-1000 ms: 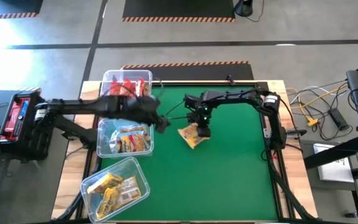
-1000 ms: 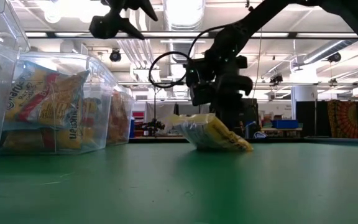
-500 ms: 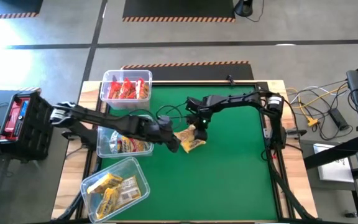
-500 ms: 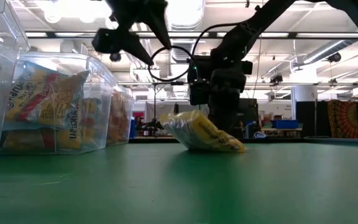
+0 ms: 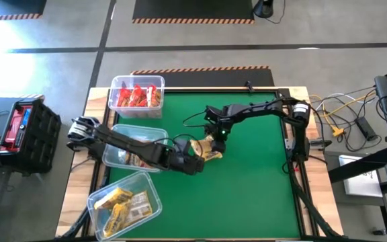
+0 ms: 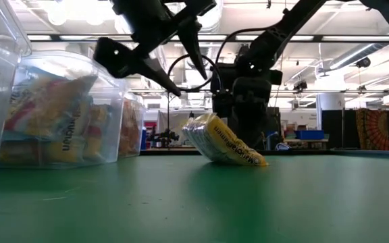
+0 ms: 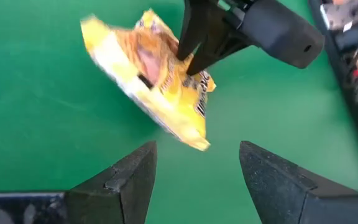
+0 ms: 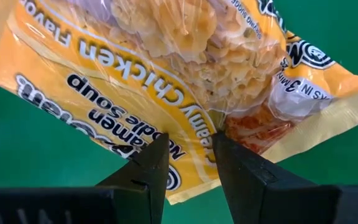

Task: Sort Maruchan noodles
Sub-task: Put the yellow noodle pack into the bottom transparent bin

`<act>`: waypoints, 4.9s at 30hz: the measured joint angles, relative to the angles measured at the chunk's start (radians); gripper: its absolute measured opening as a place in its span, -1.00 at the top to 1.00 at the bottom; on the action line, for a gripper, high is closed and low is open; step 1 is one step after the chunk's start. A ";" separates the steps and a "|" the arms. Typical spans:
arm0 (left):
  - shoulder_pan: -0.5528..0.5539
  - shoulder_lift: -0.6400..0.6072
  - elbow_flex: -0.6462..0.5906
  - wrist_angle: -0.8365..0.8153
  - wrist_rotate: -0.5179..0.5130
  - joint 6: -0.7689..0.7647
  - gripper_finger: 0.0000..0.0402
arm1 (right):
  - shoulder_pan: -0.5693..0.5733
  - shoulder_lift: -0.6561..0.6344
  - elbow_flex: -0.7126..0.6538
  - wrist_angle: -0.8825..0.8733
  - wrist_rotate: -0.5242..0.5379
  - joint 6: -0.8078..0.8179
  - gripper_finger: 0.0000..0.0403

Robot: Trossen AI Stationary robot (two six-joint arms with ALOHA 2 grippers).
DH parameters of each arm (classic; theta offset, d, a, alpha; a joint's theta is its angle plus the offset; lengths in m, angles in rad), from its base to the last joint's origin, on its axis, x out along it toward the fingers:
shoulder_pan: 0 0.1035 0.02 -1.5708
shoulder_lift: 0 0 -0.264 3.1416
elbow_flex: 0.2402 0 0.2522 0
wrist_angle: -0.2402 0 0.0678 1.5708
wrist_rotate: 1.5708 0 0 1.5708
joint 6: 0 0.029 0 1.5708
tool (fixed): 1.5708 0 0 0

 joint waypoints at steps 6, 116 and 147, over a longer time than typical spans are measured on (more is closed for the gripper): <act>-0.001 0.045 -0.005 0.118 -0.027 -0.147 -0.06 | 0.000 0.000 -0.008 0.009 0.000 -0.022 0.39; 0.120 0.156 0.804 -0.703 -0.063 0.404 0.43 | -0.226 -0.626 -0.087 -0.064 0.769 -0.126 0.39; -0.422 -0.218 0.651 -1.046 0.232 -0.263 0.43 | -0.225 -0.626 -0.208 -0.049 0.760 0.027 0.39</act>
